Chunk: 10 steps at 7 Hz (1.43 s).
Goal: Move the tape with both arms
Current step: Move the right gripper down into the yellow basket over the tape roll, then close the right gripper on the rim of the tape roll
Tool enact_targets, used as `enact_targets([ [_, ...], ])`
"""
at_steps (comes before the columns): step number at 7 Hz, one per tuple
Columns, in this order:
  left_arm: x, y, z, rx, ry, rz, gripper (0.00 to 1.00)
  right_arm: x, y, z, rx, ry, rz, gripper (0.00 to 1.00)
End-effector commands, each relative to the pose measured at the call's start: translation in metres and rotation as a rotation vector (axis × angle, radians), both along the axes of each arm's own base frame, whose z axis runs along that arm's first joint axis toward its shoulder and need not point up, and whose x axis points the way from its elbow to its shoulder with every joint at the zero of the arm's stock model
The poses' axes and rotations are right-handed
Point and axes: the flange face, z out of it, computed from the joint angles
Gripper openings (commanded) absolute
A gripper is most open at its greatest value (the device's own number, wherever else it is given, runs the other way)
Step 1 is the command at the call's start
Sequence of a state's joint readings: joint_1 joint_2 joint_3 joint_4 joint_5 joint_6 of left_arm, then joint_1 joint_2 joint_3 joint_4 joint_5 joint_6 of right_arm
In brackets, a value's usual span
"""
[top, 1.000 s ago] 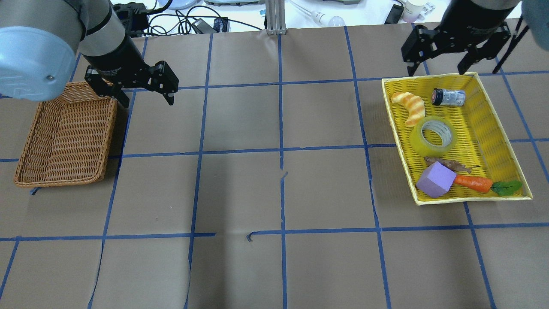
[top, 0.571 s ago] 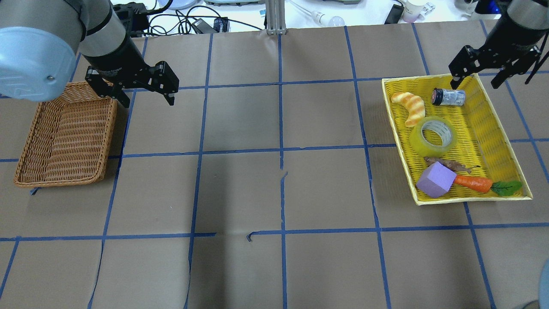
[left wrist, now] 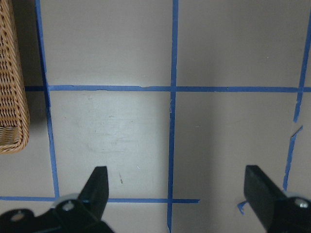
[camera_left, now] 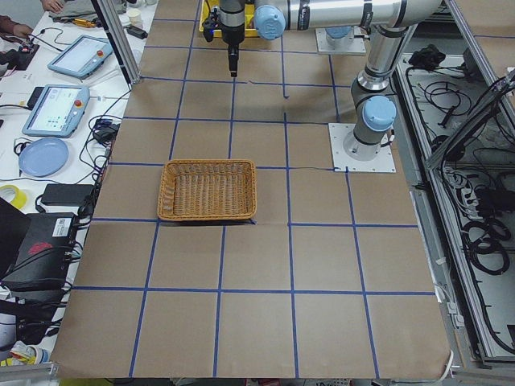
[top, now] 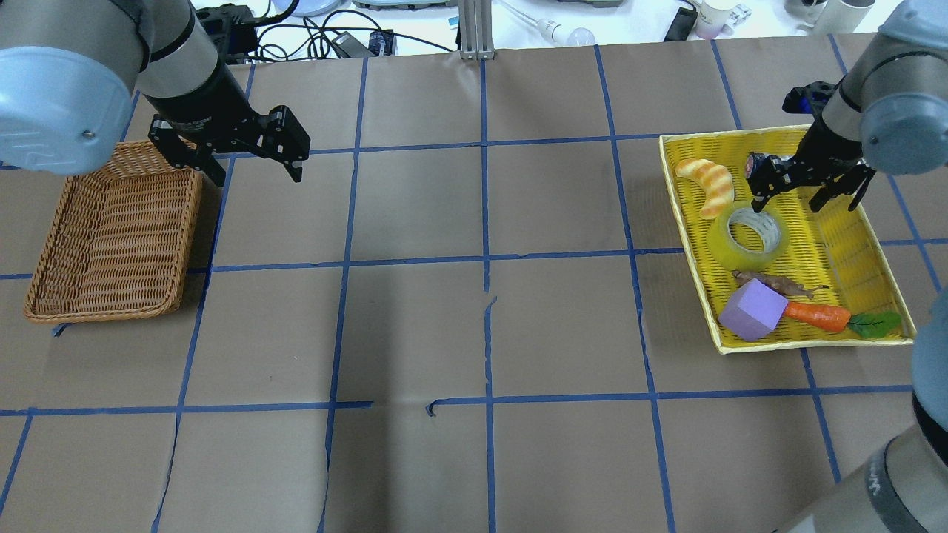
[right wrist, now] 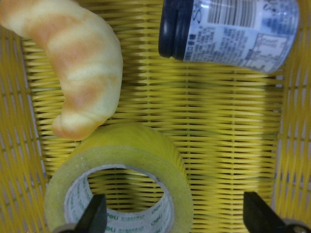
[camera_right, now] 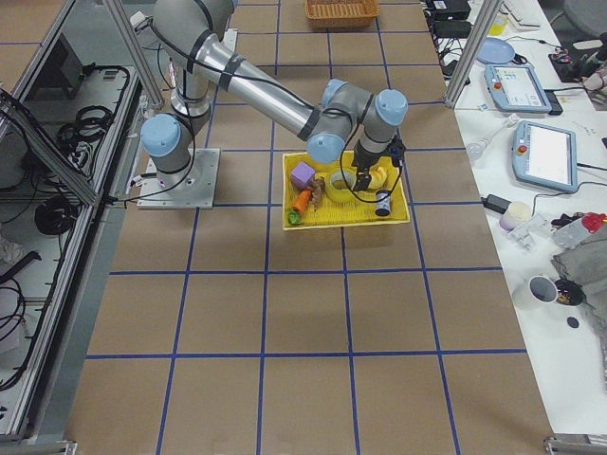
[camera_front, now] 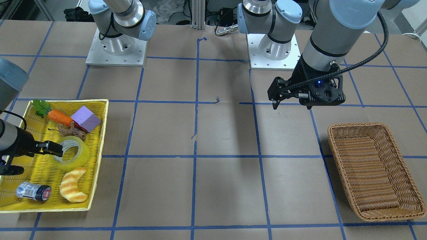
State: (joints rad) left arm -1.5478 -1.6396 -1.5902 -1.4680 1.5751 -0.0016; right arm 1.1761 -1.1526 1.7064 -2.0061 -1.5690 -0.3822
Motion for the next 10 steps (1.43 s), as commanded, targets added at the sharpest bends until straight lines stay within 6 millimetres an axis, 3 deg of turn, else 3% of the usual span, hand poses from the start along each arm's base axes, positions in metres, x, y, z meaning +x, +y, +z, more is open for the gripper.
enact_targets([
  [1, 0.0, 0.001, -0.001, 0.002, 0.001, 0.0, 1.0, 0.001, 0.01, -0.018, 0.006, -0.001, -0.003, 0.58],
  [2, 0.0, 0.001, -0.001, 0.002, 0.001, 0.0, 1.0, 0.004, 0.015, -0.026, 0.022, -0.006, 0.002, 0.5],
  [3, 0.0, 0.001, -0.001, 0.002, 0.001, 0.0, 1.0, 0.002, 0.017, -0.027, 0.033, 0.016, 0.027, 0.19],
  [4, 0.0, 0.0, -0.002, 0.004, 0.003, 0.0, 1.0, 0.001, 0.017, -0.025, 0.031, 0.021, 0.031, 0.0],
  [7, 0.0, 0.001, -0.004, 0.008, 0.003, 0.001, 1.0, -0.004, 0.012, -0.006, 0.006, 0.059, 0.03, 0.0],
  [9, 0.0, 0.001, -0.003, 0.007, 0.003, 0.0, 1.0, -0.003, -0.002, 0.054, -0.045, 0.083, 0.031, 0.0],
  [10, 0.0, 0.001, -0.003, 0.007, 0.003, 0.0, 1.0, 0.017, -0.012, 0.067, -0.076, 0.075, 0.06, 0.0],
])
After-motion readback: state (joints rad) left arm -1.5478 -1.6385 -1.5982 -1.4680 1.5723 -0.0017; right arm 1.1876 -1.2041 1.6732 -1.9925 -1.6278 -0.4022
